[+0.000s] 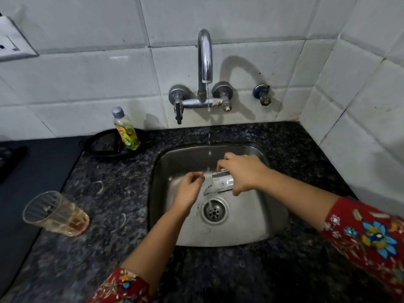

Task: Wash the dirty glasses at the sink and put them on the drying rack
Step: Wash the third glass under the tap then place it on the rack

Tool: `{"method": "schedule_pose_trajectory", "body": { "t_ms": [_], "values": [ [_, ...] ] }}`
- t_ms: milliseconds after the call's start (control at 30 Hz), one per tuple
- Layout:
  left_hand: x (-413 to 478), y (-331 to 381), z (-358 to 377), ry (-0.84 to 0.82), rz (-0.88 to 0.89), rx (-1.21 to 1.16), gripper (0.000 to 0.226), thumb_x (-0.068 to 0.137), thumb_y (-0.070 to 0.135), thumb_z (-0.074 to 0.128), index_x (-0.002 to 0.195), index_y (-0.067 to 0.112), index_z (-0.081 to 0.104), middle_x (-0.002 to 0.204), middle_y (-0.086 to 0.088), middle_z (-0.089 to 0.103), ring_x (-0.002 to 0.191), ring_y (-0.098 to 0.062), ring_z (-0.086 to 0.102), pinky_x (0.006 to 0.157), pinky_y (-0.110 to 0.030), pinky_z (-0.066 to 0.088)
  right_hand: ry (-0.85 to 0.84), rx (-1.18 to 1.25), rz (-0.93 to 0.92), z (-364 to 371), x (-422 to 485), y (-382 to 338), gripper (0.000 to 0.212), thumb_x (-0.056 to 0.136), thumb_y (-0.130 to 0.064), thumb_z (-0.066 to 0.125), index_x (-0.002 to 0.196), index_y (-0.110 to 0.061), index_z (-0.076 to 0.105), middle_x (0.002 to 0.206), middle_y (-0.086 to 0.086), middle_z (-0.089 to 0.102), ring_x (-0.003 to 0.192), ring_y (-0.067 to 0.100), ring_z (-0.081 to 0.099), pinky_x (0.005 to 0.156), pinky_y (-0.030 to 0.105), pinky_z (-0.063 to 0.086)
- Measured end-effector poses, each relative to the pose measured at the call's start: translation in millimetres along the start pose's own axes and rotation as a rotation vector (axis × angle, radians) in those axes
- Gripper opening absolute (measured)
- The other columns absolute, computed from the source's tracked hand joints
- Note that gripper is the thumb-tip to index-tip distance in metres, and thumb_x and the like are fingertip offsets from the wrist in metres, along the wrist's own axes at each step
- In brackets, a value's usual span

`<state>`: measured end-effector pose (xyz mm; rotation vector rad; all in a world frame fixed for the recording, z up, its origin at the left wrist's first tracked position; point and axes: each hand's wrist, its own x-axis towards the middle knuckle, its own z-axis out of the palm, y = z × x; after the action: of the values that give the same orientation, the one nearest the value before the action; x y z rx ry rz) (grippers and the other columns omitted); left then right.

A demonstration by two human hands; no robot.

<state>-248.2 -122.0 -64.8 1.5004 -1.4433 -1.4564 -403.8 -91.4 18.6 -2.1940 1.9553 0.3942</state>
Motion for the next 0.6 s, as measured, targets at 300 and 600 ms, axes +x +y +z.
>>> {"method": "schedule_pose_trajectory", "body": {
  "t_ms": [300,600],
  "values": [
    [-13,-24,3,0.03,0.02,0.176,0.021,0.094,0.022,0.055,0.112,0.017,0.062,0.112,0.002,0.065,0.104,-0.015,0.06,0.093,-0.034,0.047,-0.016,-0.567,-0.15,-33,-9,-25,0.056,0.081,-0.021,0.066,0.132,-0.024,0.045,0.132,0.004,0.042,0.114,0.031,0.05,0.09,0.049,0.038],
    [-24,-25,0,0.071,0.041,0.236,0.02,0.093,0.023,0.055,0.109,0.02,0.065,0.11,0.005,0.067,0.095,-0.011,0.062,0.084,-0.031,0.049,0.076,-0.456,-0.175,-24,-4,-22,0.06,0.077,-0.024,0.068,0.132,-0.029,0.045,0.125,0.008,0.052,0.113,0.028,0.052,0.087,0.044,0.04]
  ]
}}
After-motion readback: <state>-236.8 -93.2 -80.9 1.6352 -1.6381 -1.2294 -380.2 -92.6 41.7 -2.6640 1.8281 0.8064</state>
